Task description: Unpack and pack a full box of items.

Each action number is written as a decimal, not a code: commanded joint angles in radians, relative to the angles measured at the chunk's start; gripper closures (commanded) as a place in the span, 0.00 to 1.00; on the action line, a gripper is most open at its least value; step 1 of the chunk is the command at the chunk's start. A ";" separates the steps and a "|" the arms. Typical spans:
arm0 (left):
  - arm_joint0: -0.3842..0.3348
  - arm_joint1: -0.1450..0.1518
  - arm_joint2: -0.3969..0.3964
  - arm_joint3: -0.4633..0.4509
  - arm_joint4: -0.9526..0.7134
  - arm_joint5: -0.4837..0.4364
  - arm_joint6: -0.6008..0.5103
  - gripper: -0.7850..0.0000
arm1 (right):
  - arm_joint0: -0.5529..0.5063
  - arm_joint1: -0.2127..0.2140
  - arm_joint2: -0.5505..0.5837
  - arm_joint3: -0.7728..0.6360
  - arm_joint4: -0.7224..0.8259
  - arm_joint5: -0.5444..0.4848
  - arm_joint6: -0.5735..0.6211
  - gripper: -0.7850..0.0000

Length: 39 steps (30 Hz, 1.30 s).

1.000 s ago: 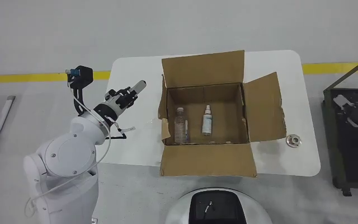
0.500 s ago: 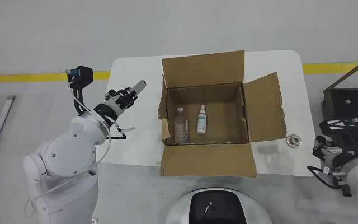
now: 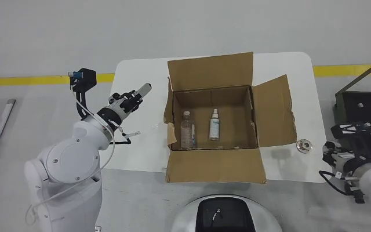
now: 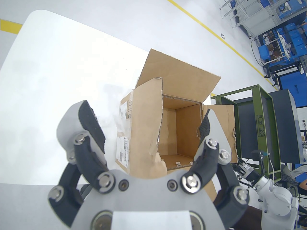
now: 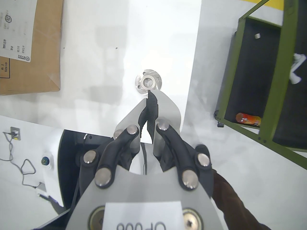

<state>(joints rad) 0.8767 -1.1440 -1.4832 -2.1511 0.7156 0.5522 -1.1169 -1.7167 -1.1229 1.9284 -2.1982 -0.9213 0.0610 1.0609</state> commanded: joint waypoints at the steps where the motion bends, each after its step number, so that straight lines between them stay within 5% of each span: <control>1: 0.000 0.000 0.000 0.000 0.000 0.000 0.000 0.00 | 0.034 0.004 -0.013 0.035 0.011 -0.020 0.038 0.95; 5: 0.000 0.000 0.000 0.000 0.000 0.000 0.000 0.00 | 0.117 0.014 -0.078 0.081 -0.071 -0.056 0.075 0.84; 9: 0.000 0.000 0.000 0.000 0.000 0.000 0.000 0.00 | 0.174 0.018 -0.133 0.094 -0.132 -0.045 0.108 0.58; 27: 0.000 0.000 0.000 0.000 0.000 0.000 0.000 0.00 | 0.322 0.024 -0.272 0.250 -0.286 -0.028 0.188 0.50; 29: 0.000 0.000 0.000 0.000 0.000 0.000 0.000 0.00 | 0.334 0.024 -0.280 0.263 -0.293 -0.027 0.195 0.36; 31: 0.000 0.000 0.000 0.000 0.000 0.000 0.000 0.00 | 0.345 0.024 -0.287 0.276 -0.295 -0.029 0.201 0.10; 32: 0.000 0.000 0.000 0.000 0.000 0.000 0.000 0.00 | 0.350 0.025 -0.291 0.284 -0.298 -0.029 0.203 0.09; 39: 0.000 0.000 0.000 0.000 0.000 0.000 0.000 0.00 | 0.372 0.024 -0.312 0.320 -0.308 -0.034 0.207 0.42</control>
<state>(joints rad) 0.8767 -1.1440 -1.4832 -2.1511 0.7156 0.5522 -1.1169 -1.3465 -1.0983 1.6183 -1.8814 -1.2306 0.0271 1.2674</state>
